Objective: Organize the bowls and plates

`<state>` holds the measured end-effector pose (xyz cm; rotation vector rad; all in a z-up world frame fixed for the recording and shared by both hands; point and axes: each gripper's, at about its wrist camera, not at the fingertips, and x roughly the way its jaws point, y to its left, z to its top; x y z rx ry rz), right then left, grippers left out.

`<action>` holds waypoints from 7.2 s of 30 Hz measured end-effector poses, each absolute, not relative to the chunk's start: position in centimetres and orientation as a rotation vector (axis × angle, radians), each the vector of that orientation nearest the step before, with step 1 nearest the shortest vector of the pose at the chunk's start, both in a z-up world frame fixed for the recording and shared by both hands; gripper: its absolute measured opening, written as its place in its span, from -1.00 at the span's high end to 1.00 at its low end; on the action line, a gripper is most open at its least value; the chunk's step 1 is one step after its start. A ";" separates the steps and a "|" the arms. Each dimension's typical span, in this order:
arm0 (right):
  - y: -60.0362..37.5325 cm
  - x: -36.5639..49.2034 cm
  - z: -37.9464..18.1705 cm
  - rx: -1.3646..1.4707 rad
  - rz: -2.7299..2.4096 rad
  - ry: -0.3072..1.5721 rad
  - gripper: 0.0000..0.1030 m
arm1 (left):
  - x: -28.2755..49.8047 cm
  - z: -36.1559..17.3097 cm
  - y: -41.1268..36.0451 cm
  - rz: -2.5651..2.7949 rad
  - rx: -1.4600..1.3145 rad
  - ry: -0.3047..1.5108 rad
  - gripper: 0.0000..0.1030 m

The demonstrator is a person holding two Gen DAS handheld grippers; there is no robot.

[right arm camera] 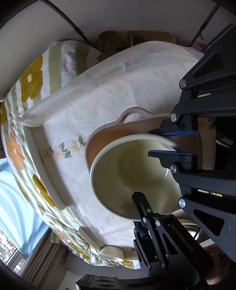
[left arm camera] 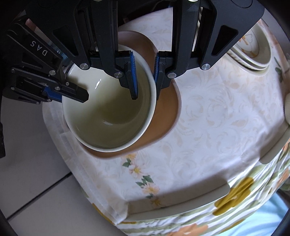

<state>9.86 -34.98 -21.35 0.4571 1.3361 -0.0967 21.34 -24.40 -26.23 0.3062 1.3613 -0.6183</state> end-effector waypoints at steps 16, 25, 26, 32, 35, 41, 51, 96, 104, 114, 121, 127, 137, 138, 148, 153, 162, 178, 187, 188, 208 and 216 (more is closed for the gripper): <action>-35.1 9.4 -22.2 0.494 -0.137 1.354 0.75 | 21.5 -26.6 -25.2 -0.613 0.369 1.331 0.74; -35.2 8.1 -19.5 0.421 -0.139 1.295 0.75 | 20.8 -24.4 -24.8 -0.600 0.377 1.279 0.70; -35.3 8.0 -19.4 0.420 -0.136 1.290 0.75 | 20.7 -24.2 -24.7 -0.600 0.369 1.277 0.70; -35.5 7.4 -18.6 0.403 -0.103 1.266 0.75 | 19.9 -22.6 -24.5 -0.578 0.347 1.250 0.29; -35.3 7.2 -18.0 0.387 -0.070 1.251 0.75 | 19.4 -21.6 -24.3 -0.542 0.328 1.208 -0.67; -34.9 6.0 -16.7 0.333 0.003 1.211 -0.40 | 18.5 -18.9 -22.3 -0.460 0.241 1.142 -0.68; -31.3 5.2 -13.0 0.152 0.229 1.036 -0.99 | 15.9 -14.3 -15.5 -0.175 0.105 0.988 -0.80; 3.3 41.4 -24.8 -0.044 0.753 1.295 0.36 | 37.5 -29.4 20.1 0.217 -0.660 1.094 0.49; 4.2 42.3 -26.2 -0.051 0.735 1.302 0.69 | 38.1 -29.7 20.0 0.217 -0.615 1.097 0.58; 3.3 41.7 -24.9 -0.007 0.718 1.277 0.69 | 37.0 -27.6 19.0 0.207 -0.556 1.064 0.59; 0.9 38.5 -20.7 0.015 0.722 1.206 0.69 | 33.7 -21.9 15.7 0.187 -0.480 0.990 0.59; -4.3 34.0 -15.2 0.043 0.714 1.117 0.69 | 29.1 -16.5 10.2 0.129 -0.433 0.935 0.59; -15.9 23.6 -9.3 0.088 0.597 1.040 0.69 | 20.9 -11.5 -2.0 0.002 -0.354 0.908 0.59; -17.2 22.6 -9.1 0.096 0.583 1.038 0.69 | 19.9 -11.3 -3.7 -0.016 -0.343 0.910 0.59; -28.5 14.8 -10.3 0.150 0.425 1.085 0.69 | 15.2 -13.2 -14.7 -0.183 -0.302 1.023 0.59; -32.1 12.5 -12.7 0.182 0.338 1.130 0.69 | 14.9 -15.7 -18.2 -0.262 -0.268 1.116 0.59; -35.3 11.6 -17.3 0.227 0.254 1.226 0.70 | 16.1 -20.3 -21.4 -0.302 -0.185 1.252 0.59; -34.5 10.9 -20.1 0.091 0.219 1.230 0.70 | 17.0 -23.9 -23.4 -0.258 -0.038 1.301 0.59; -34.1 10.7 -20.0 0.038 0.204 1.219 0.70 | 16.8 -23.9 -24.4 -0.236 0.042 1.290 0.59; -34.2 10.6 -20.0 0.038 0.204 1.219 0.70 | 16.7 -23.9 -24.5 -0.233 0.052 1.289 0.59; -34.8 10.2 -19.6 0.087 0.208 1.196 0.69 | 16.4 -23.6 -24.2 -0.218 0.054 1.262 0.59; -36.0 8.8 -16.8 0.131 0.196 1.126 0.69 | 14.9 -19.1 -22.7 -0.214 0.040 1.101 0.15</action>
